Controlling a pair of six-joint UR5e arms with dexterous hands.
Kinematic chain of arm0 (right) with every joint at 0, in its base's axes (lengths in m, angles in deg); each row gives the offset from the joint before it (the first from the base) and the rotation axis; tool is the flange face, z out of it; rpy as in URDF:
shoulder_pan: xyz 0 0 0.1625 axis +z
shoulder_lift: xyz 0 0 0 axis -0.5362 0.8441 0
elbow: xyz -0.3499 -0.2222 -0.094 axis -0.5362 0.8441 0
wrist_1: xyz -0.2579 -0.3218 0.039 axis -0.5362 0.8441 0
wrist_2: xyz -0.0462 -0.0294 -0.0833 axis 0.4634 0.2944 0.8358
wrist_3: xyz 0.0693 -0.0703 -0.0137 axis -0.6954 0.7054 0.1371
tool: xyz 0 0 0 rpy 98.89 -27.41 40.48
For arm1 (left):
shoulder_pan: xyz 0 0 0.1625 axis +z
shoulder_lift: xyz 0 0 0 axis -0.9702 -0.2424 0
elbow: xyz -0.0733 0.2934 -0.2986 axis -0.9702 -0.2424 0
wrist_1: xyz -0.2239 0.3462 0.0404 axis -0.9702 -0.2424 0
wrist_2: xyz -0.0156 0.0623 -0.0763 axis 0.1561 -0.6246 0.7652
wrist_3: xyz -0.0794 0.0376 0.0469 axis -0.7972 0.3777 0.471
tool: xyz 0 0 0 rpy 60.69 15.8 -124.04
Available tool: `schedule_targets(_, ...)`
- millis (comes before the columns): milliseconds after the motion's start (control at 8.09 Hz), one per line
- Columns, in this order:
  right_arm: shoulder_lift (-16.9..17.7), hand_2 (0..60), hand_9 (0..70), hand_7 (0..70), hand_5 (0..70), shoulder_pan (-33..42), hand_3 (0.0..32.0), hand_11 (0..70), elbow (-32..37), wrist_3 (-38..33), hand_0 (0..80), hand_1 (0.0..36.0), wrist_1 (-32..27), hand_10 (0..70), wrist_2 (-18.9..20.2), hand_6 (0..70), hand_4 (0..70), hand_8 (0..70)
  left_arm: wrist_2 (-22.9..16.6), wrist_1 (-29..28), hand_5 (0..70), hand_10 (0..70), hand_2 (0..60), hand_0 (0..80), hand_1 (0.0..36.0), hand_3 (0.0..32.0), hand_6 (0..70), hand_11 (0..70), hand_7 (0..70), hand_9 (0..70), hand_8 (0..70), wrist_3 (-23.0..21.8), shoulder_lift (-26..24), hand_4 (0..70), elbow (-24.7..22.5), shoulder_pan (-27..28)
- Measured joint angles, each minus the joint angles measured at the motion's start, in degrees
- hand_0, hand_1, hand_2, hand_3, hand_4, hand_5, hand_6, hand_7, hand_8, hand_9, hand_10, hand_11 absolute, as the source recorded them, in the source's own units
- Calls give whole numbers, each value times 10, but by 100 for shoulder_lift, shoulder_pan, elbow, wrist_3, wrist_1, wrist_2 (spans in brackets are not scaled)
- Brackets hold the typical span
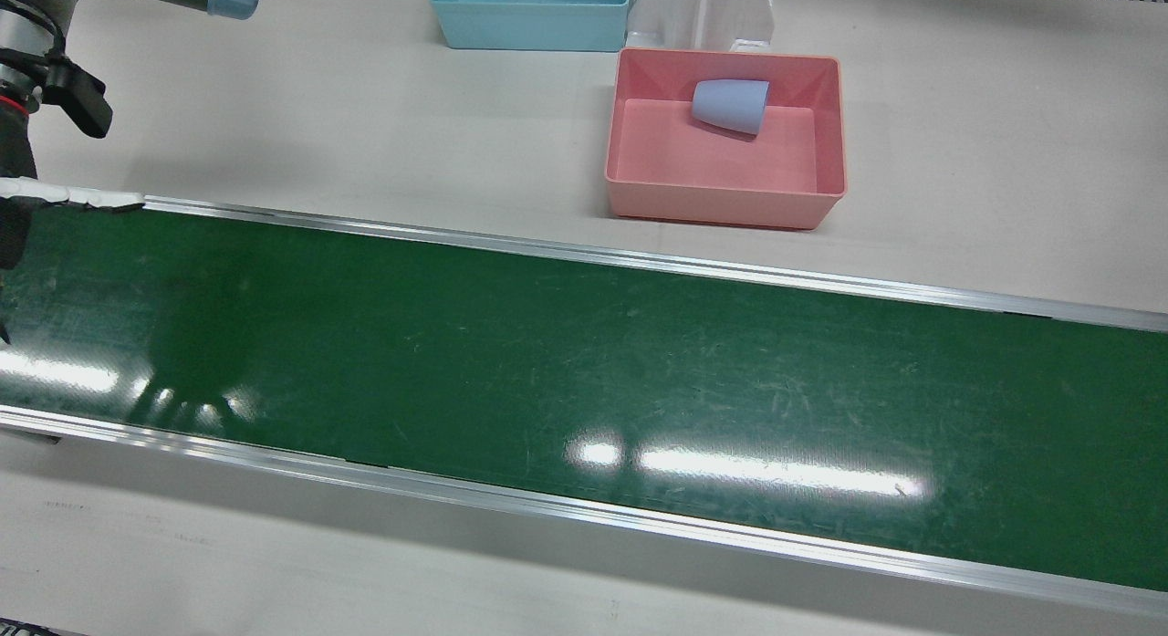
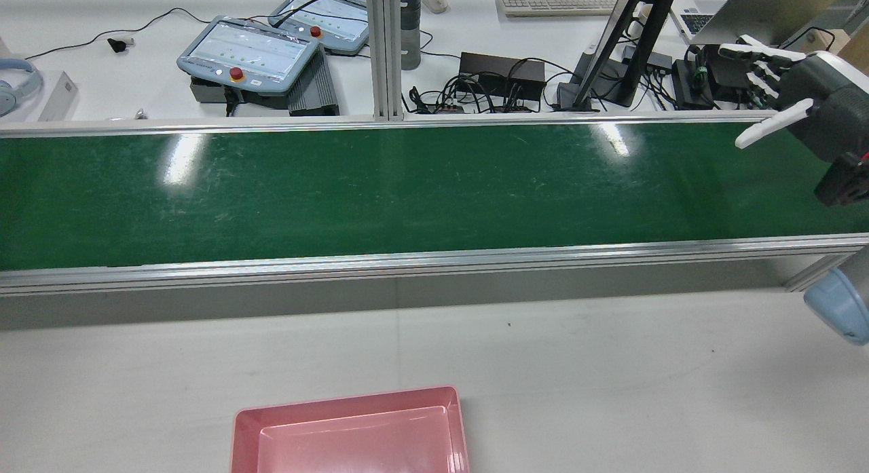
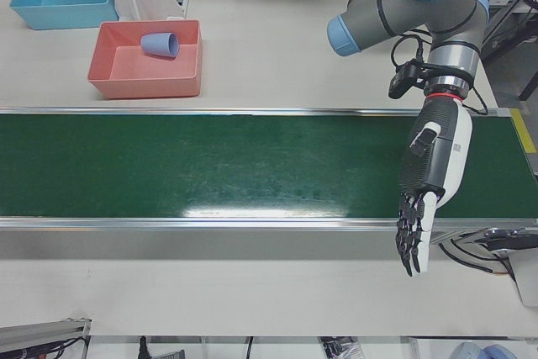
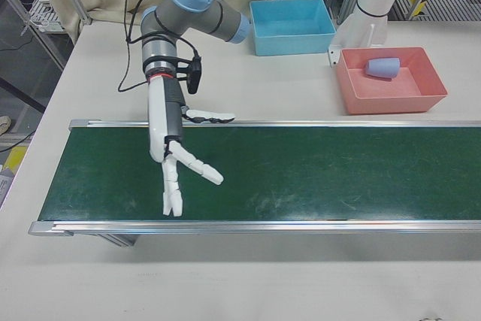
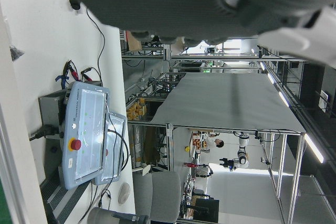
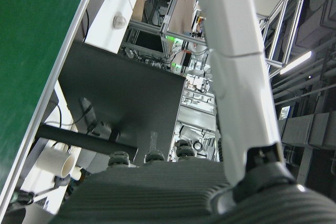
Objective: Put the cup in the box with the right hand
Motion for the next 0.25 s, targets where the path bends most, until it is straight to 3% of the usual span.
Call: schedule_targets(247, -13, 0, 22, 11, 73, 405, 0, 16, 714, -120, 737, 140, -289, 0, -7, 28, 89, 3, 0, -6, 0, 0, 0, 0, 0, 0, 0, 0, 0, 0, 0, 0, 0, 0, 0, -1)
